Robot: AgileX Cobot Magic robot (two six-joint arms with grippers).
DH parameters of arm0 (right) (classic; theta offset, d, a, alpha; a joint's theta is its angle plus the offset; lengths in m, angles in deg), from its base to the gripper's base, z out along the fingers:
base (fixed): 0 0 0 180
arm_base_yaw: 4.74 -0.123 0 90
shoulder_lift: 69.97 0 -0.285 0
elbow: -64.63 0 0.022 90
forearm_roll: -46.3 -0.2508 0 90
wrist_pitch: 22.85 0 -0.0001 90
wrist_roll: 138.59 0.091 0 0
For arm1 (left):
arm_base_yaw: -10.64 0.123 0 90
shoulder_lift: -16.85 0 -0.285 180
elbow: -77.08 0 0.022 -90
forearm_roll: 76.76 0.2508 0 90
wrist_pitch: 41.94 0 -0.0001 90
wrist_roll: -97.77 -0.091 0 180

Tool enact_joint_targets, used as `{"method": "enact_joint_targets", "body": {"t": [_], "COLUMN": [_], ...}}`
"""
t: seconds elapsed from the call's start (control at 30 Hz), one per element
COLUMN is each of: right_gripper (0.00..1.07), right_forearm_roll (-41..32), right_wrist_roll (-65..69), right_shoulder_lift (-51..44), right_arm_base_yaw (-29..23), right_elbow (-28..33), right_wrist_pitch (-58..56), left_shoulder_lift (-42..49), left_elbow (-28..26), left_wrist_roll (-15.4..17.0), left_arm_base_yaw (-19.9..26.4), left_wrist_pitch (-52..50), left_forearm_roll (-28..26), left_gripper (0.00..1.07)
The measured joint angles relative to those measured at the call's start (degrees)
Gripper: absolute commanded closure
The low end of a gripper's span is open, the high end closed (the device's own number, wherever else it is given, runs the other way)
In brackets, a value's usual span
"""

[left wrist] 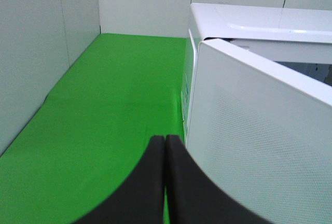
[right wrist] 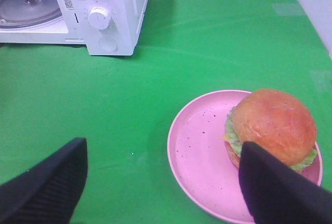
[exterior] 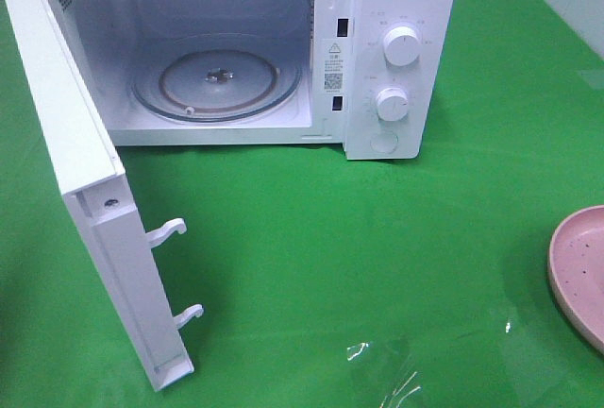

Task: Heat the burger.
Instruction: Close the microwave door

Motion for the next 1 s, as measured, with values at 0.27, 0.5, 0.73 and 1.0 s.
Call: {"method": "enact_joint_targets", "body": {"t": [0.27, 0.5, 0.73, 1.0], "right_gripper": [0.32, 0.32, 0.32, 0.32], "right_forearm_roll": [0.0, 0.0, 0.0, 0.0], "right_wrist_roll": [0.0, 0.0, 0.0, 0.0], "right_shoulder_lift": [0.0, 0.0, 0.0, 0.0], "right_arm_base_yaw": [0.0, 0.0, 0.0, 0.0], "right_elbow": [0.0, 0.0, 0.0, 0.0], "right_wrist_pitch": [0.0, 0.0, 0.0, 0.0], "left_shoulder_lift": [-12.8, -21.9, -28.8, -35.2], "left_elbow": [0.7, 0.7, 0.7, -1.2], "left_wrist_roll": [0.1, 6.4, 16.5, 24.8], "left_arm_base_yaw": [0.0, 0.0, 0.0, -2.5], "left_wrist_pitch": [-12.0, -19.2, -28.0, -37.3], "left_forearm_roll": [1.4, 8.1, 23.1, 35.8], "left_gripper": [1.07, 1.07, 1.07, 1.07]}}
